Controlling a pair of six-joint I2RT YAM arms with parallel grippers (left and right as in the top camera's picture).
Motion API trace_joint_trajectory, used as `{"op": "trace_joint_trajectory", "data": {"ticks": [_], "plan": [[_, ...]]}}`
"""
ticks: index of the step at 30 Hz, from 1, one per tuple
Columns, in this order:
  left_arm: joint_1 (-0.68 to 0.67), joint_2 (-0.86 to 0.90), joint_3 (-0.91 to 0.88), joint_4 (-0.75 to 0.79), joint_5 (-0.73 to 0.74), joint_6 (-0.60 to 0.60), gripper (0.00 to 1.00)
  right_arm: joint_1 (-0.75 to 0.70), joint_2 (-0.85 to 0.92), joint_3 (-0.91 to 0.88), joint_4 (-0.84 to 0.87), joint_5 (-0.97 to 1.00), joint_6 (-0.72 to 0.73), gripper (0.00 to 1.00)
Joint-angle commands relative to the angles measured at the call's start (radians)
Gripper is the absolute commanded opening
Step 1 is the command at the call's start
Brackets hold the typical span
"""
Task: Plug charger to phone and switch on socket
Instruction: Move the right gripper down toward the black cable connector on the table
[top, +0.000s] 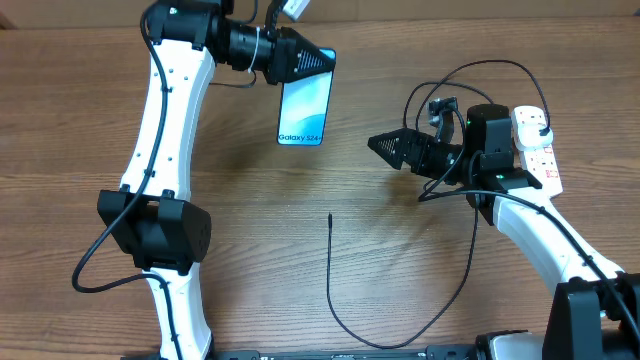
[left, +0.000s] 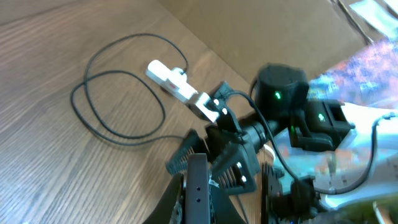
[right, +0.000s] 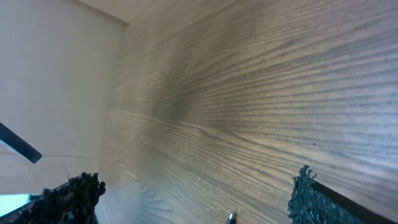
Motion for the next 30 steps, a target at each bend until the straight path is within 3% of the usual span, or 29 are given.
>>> {"op": "trace_joint_trajectory", "data": {"ticks": [1,7,17,30], "plan": [[-0.004,-0.015,0.014,0.063,-0.006,-0.230,0.04,0.000,-0.005,0.002,-0.008,-0.006,0.074,1.00],[0.008,-0.015,0.014,0.130,-0.126,-0.489,0.04,0.044,-0.005,0.003,-0.098,0.164,0.086,1.00],[0.045,-0.015,0.014,0.128,-0.175,-0.517,0.04,0.318,-0.005,0.028,-0.168,0.481,0.078,1.00],[0.119,-0.015,0.014,0.145,-0.223,-0.588,0.04,0.560,-0.005,0.057,-0.343,0.801,0.076,1.00]]}}
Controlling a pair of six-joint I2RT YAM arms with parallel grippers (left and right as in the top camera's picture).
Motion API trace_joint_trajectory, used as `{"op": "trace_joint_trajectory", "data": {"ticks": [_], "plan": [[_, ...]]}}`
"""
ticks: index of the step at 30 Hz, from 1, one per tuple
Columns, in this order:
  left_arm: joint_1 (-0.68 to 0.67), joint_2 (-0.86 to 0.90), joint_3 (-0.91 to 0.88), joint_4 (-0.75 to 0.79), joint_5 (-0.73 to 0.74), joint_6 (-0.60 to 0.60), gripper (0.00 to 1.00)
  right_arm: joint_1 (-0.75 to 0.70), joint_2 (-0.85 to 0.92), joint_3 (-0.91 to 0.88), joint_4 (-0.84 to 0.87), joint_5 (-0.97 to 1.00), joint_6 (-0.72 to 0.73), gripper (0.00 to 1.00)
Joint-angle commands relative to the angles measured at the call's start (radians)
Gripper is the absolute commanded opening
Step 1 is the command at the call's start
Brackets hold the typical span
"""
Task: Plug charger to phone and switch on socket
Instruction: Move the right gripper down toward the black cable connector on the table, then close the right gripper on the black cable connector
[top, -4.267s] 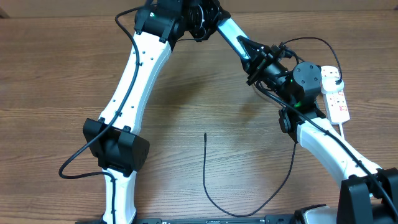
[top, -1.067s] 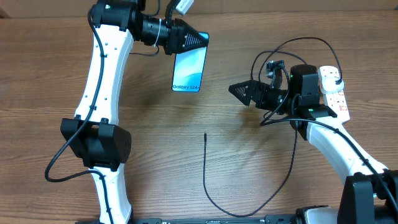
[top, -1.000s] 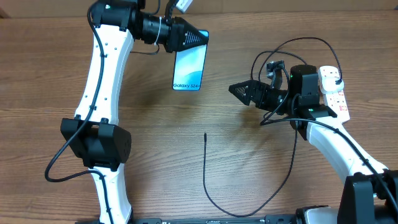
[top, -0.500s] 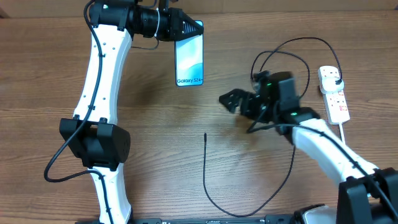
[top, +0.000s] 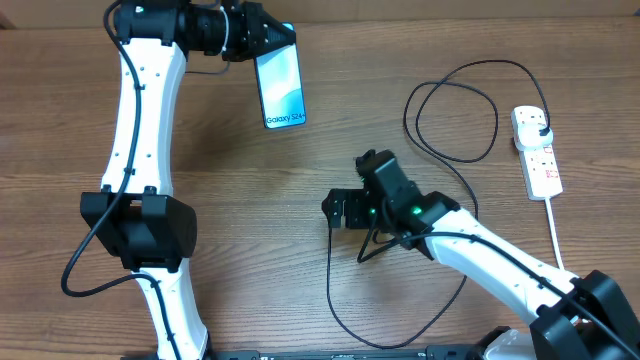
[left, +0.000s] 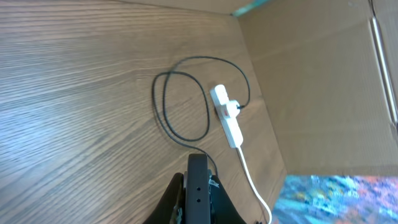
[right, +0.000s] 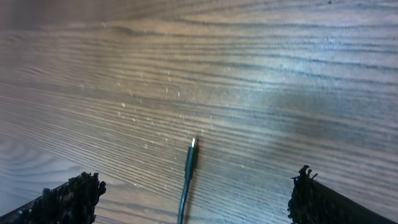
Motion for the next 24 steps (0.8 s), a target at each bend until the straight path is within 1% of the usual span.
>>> {"op": "trace_joint_trajectory", "data": {"ticks": [1,5,8,12,15,20,24], "plan": [[0.020,-0.015,0.014,0.003,-0.005,-0.048,0.04,0.062,-0.005,0.051,-0.032,0.170,-0.022,1.00],[0.031,-0.015,0.014,0.005,-0.016,-0.087,0.04,0.115,-0.005,0.056,-0.060,0.233,-0.022,1.00],[0.031,-0.015,0.014,0.006,-0.016,-0.097,0.04,0.118,-0.005,0.057,-0.064,0.235,-0.017,0.99],[0.031,-0.015,0.014,0.022,-0.016,-0.114,0.04,0.118,-0.004,0.057,-0.068,0.227,-0.014,0.95],[0.031,-0.015,0.014,0.043,-0.016,-0.138,0.04,0.118,0.009,0.059,-0.068,0.227,-0.014,0.95],[0.031,-0.015,0.014,0.060,-0.016,-0.140,0.04,0.124,0.089,0.129,-0.121,0.220,-0.015,0.94],[0.031,-0.015,0.014,0.060,-0.016,-0.139,0.04,0.136,0.186,0.221,-0.200,0.233,-0.014,0.93]]}}
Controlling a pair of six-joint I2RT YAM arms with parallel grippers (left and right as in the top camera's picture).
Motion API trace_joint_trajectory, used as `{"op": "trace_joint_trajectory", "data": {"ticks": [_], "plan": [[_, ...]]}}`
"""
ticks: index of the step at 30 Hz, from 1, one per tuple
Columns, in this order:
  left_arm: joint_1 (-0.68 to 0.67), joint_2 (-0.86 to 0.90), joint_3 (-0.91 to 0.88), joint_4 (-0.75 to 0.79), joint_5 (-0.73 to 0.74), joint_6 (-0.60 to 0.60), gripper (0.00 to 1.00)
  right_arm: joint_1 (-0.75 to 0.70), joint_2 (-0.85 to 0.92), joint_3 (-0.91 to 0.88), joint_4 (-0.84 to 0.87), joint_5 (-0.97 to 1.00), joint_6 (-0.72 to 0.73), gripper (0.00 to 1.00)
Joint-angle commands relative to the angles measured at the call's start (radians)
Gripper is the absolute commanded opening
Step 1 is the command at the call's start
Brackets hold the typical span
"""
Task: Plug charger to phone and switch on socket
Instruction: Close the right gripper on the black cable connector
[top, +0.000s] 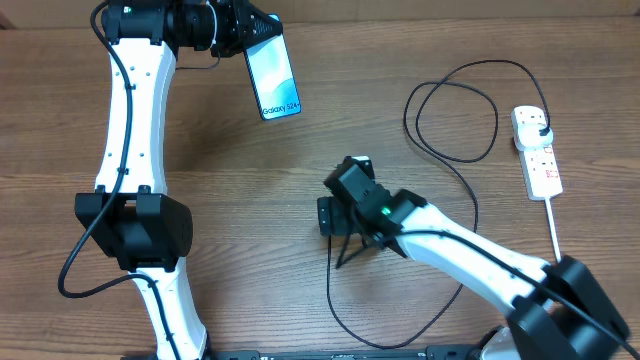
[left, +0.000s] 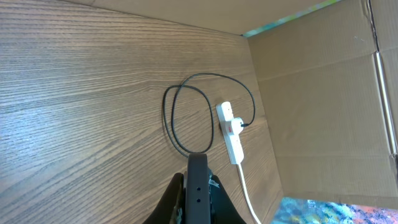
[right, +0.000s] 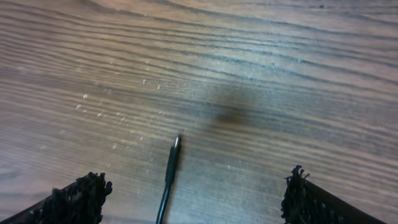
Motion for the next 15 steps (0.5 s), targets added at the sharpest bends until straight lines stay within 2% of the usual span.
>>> {"op": "trace_joint_trajectory", "data": {"ticks": [1,7,15], "plan": [[0.003,-0.015,0.014,0.007,0.021,-0.024,0.04,0.013,0.077,0.096,-0.055,0.022,0.005,0.93],[0.008,-0.015,0.014,0.006,0.021,-0.023,0.04,0.013,0.148,0.172,-0.173,-0.010,0.121,0.93],[0.030,-0.015,0.014,0.010,0.021,-0.024,0.04,0.013,0.180,0.175,-0.178,-0.092,0.128,0.93]]}}
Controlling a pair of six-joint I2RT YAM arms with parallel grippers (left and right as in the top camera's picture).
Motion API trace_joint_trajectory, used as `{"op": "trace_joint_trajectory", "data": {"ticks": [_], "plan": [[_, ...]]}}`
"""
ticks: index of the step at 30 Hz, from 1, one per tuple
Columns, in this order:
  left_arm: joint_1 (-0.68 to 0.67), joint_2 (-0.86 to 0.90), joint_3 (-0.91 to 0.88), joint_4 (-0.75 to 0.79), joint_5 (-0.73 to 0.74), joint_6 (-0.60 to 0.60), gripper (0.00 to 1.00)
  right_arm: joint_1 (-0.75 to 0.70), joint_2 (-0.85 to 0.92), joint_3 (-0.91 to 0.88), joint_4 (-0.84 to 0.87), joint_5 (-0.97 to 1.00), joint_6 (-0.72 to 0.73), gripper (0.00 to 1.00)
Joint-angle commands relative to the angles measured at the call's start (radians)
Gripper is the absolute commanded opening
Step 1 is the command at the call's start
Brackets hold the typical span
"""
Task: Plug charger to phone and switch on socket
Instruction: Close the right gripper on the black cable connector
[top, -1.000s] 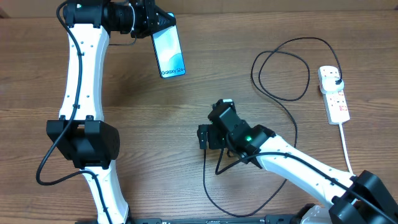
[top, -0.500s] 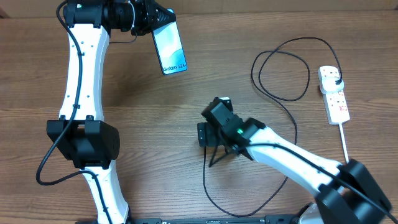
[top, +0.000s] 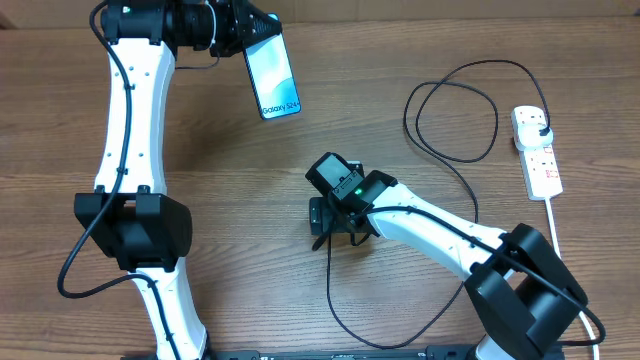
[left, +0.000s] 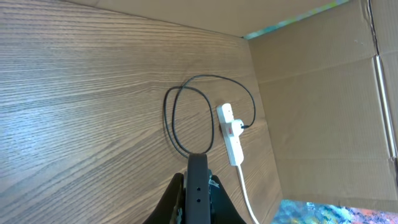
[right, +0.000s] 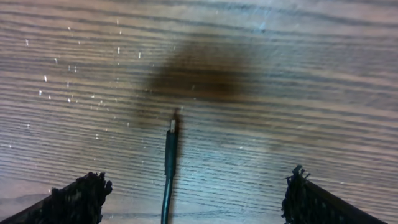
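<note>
My left gripper (top: 252, 28) is shut on the phone (top: 275, 71), a Galaxy with a lit blue screen, and holds it tilted above the table at the top left; its dark edge (left: 198, 186) shows between the fingers in the left wrist view. The black charger cable (top: 330, 285) lies on the table, and its plug tip (right: 171, 132) points up between my open right gripper's (right: 193, 196) fingers. That right gripper (top: 330, 220) sits low over the cable end at the table's middle. The white socket strip (top: 535, 155) lies at the far right with the cable plugged in.
The cable makes a loop (top: 452, 110) left of the socket strip (left: 231, 132) and a long curve toward the front edge. A cardboard wall (left: 311, 93) stands behind the table.
My right gripper has moved slightly left and closer over the cable end, so the plug tip now lies more centred between its open fingers. The left gripper holds the phone still.
At first my right gripper was near the socket strip and the left held the phone raised at the back. Then the right gripper was over the table's middle by the loose cable end, the phone further left. Now the plug tip lies between the right fingers.
</note>
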Motion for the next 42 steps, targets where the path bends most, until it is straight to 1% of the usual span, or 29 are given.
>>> {"op": "trace_joint_trajectory", "data": {"ticks": [1,6,9,14,16,22,26,29,33,37,39,42], "plan": [[0.020,-0.015,0.014,0.007,0.024,-0.013,0.04,0.004,0.025,0.031,-0.003,-0.029,0.021,0.93],[0.032,-0.015,0.014,0.009,0.024,-0.014,0.04,0.003,0.031,0.031,-0.006,-0.031,0.029,0.93],[0.039,-0.015,0.014,0.016,0.024,-0.043,0.04,0.003,0.043,0.037,-0.014,-0.035,0.024,0.93],[0.039,-0.015,0.014,0.024,0.023,-0.053,0.04,0.003,0.062,0.058,-0.026,-0.034,0.022,0.88],[0.039,-0.015,0.014,0.024,0.024,-0.056,0.04,0.003,0.077,0.074,-0.047,-0.029,0.034,0.86],[0.039,-0.015,0.014,0.023,0.024,-0.056,0.04,0.003,0.165,0.163,-0.127,-0.026,0.039,0.86],[0.039,-0.015,0.014,0.023,0.024,-0.056,0.04,0.010,0.219,0.220,-0.176,-0.025,0.034,0.81],[0.039,-0.015,0.014,0.023,0.024,-0.055,0.04,0.010,0.230,0.232,-0.188,-0.026,0.028,0.77],[0.039,-0.015,0.014,0.021,0.024,-0.055,0.04,0.010,0.230,0.232,-0.196,-0.026,0.035,0.68],[0.039,-0.015,0.014,0.019,0.023,-0.055,0.04,0.010,0.230,0.232,-0.201,-0.026,0.040,0.49],[0.039,-0.015,0.014,0.019,0.024,-0.055,0.04,0.010,0.230,0.232,-0.205,-0.026,0.040,0.44],[0.039,-0.015,0.014,0.018,0.024,-0.055,0.04,0.010,0.230,0.232,-0.213,-0.030,0.040,0.40]]}}
